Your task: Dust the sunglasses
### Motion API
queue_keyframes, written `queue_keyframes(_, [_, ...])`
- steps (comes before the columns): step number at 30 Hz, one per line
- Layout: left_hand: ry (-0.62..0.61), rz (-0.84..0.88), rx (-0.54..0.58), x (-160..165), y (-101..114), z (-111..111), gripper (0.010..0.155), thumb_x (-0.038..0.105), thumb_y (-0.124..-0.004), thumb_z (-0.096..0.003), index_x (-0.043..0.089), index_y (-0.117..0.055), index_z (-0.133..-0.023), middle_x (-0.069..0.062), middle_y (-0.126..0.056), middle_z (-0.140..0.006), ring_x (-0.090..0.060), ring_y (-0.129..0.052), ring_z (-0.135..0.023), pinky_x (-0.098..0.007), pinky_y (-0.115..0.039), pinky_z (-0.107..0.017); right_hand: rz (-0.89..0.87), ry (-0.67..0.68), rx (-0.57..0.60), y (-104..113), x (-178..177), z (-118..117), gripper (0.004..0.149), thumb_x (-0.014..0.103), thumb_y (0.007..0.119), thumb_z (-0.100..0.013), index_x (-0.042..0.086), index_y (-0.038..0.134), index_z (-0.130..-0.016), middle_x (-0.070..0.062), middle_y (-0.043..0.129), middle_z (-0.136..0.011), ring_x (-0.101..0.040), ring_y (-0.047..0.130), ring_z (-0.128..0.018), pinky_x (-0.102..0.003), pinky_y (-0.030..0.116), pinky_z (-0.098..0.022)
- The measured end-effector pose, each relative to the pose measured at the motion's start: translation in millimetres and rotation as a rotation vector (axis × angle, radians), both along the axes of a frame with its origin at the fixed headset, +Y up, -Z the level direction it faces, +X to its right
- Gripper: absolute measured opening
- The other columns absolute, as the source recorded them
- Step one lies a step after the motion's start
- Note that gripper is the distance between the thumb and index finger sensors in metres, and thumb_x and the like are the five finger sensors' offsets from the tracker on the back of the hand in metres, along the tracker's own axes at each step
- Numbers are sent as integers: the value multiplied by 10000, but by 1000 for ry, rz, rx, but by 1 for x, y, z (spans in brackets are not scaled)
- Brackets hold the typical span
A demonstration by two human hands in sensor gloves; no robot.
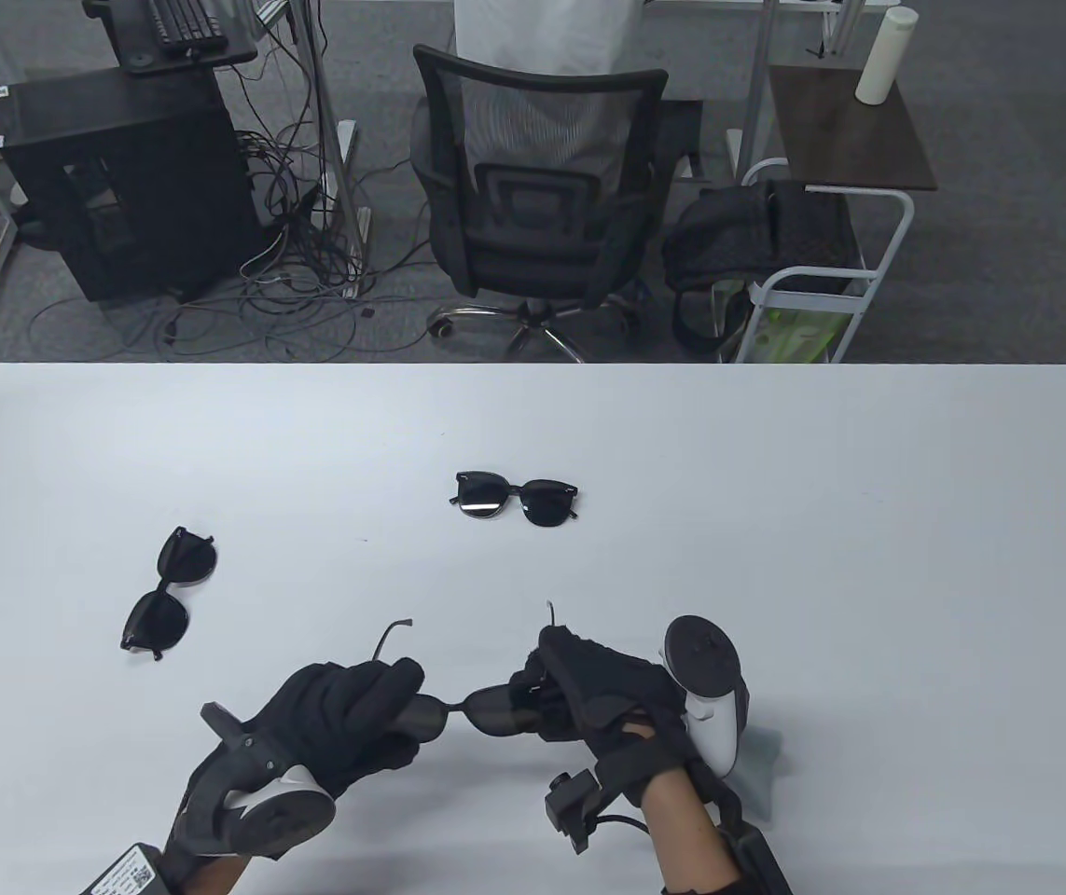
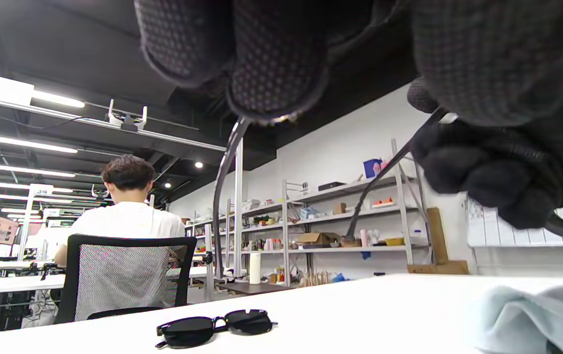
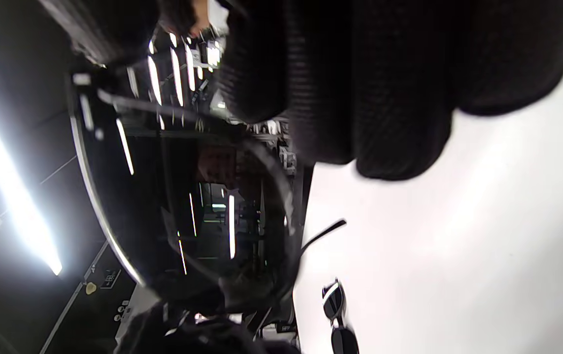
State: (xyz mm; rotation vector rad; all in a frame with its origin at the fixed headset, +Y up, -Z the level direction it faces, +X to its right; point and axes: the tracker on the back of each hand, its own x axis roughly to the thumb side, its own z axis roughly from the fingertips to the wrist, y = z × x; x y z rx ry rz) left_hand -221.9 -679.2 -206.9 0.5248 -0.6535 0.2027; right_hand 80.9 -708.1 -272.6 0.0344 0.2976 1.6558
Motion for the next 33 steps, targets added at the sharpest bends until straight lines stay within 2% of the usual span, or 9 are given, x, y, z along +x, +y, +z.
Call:
queue_keyframes(5, [25,33,-11,-6,2,-2,914,616,-858,-313,360,-392,-1055,98,-683,-909,-27,-950,-571,-352,-821,-562,248,-149,204,38,32,10,529,516,745,-432,126,825,-781,-174,948,-718,-397,989,-520,-557,804,-402])
queue_keyframes(10, [31,54,-34,-8,1,-6,913,617,-856,-317,355,-390,-1058,97,-683,-907,-29,-949,-575,-355,-819,-564,818,-243,261,54,65,19,430,345,827,-415,139,834,-792,-157,931,-767,-419,934,-623,-583,758,-473])
queue_keyframes(12, [30,55,-35,-8,1,-6,913,617,-856,-318,353,-392,-1058,95,-684,-905,-30,-949,-574,-355,-820,-563,1032,-185,238,48,67,19,454,321,861,-395,136,820,-808,-156,912,-799,-425,910,-665,-590,742,-496])
queue_keyframes(16, [35,52,-34,-9,1,-5,914,619,-856,-316,351,-395,-1059,95,-689,-902,-30,-950,-574,-355,-821,-561,1308,86,107,23,54,20,532,321,900,-374,120,779,-851,-176,861,-856,-431,870,-725,-588,728,-525])
queue_keyframes(19, [42,56,-38,-10,1,-6,915,619,-855,-318,347,-396,-1060,91,-690,-902,-33,-952,-574,-358,-820,-562,1515,147,97,8,39,18,586,311,926,-355,125,744,-881,-175,820,-895,-421,840,-768,-576,717,-551])
queue_keyframes(22, [45,57,-39,-10,2,-6,916,620,-854,-318,345,-395,-1062,91,-690,-902,-34,-951,-576,-359,-820,-562,1623,177,89,-4,31,12,597,318,935,-344,148,737,-881,-149,820,-897,-394,846,-774,-552,725,-562])
queue_keyframes(28, [47,58,-41,-12,2,-5,917,625,-850,-318,342,-397,-1063,89,-693,-900,-34,-953,-574,-359,-821,-562,1684,251,23,-38,25,-1,549,336,940,-335,190,779,-839,-100,885,-844,-347,907,-724,-521,766,-539])
queue_keyframes(31, [52,59,-44,-12,2,-6,915,623,-851,-320,340,-399,-1063,87,-693,-900,-36,-952,-575,-359,-820,-562,1688,166,88,-41,26,-2,401,336,904,-350,248,855,-738,-24,984,-723,-270,992,-620,-469,824,-490])
queue_keyframes(33, [55,64,-43,-12,2,-5,915,622,-850,-320,339,-399,-1064,86,-694,-899,-36,-953,-574,-360,-820,-561,1620,135,130,-37,27,-1,379,340,888,-356,260,858,-725,-8,996,-700,-252,1006,-597,-455,838,-478])
